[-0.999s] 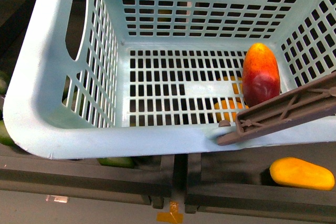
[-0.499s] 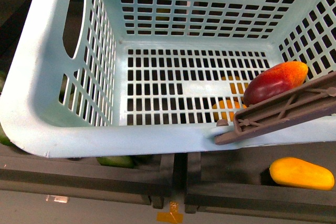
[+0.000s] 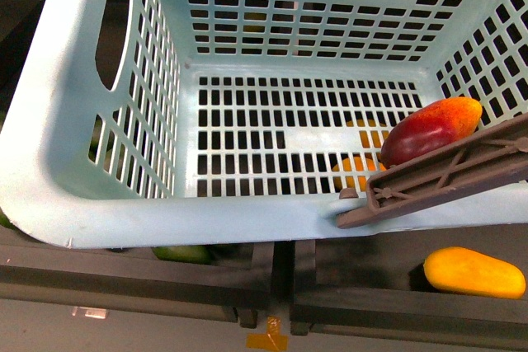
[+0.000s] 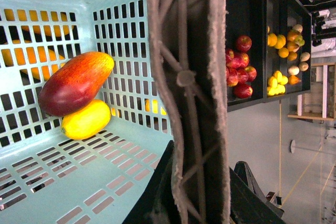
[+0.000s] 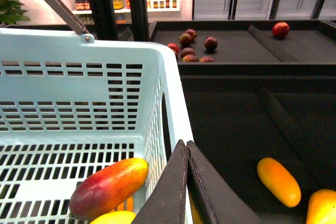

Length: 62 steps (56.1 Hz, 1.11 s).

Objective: Pick lemon and mango into basket

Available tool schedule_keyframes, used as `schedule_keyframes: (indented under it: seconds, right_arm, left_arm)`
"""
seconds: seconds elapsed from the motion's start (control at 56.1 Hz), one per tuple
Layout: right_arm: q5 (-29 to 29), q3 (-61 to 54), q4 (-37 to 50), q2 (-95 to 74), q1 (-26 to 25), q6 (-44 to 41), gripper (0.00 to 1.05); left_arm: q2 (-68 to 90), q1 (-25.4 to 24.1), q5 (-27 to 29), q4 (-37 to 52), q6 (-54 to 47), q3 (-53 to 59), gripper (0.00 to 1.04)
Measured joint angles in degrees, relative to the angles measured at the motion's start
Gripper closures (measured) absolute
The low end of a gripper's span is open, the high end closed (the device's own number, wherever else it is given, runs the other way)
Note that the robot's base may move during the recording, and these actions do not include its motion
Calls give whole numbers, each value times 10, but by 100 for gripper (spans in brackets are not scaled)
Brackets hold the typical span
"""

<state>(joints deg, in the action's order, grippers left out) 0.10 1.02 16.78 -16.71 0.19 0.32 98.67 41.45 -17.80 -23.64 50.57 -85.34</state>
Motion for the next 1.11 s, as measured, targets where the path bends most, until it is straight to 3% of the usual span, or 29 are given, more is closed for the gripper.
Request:
schedule_keyframes:
  seconds: [0.428, 0.535, 0.821, 1.106]
  right_arm:
    - [0, 0, -67, 66, 0, 0, 103]
    - [0, 0, -157, 140, 0, 0, 103]
    - [0, 0, -167, 163, 0, -1, 102]
    - [0, 0, -167, 163, 0, -1, 50]
  left_arm:
    - [0, 0, 0, 0, 0, 0, 98]
    - [0, 0, 0, 0, 0, 0, 98]
    - [0, 0, 0, 0, 0, 0, 98]
    - [0, 0, 0, 0, -1, 0, 98]
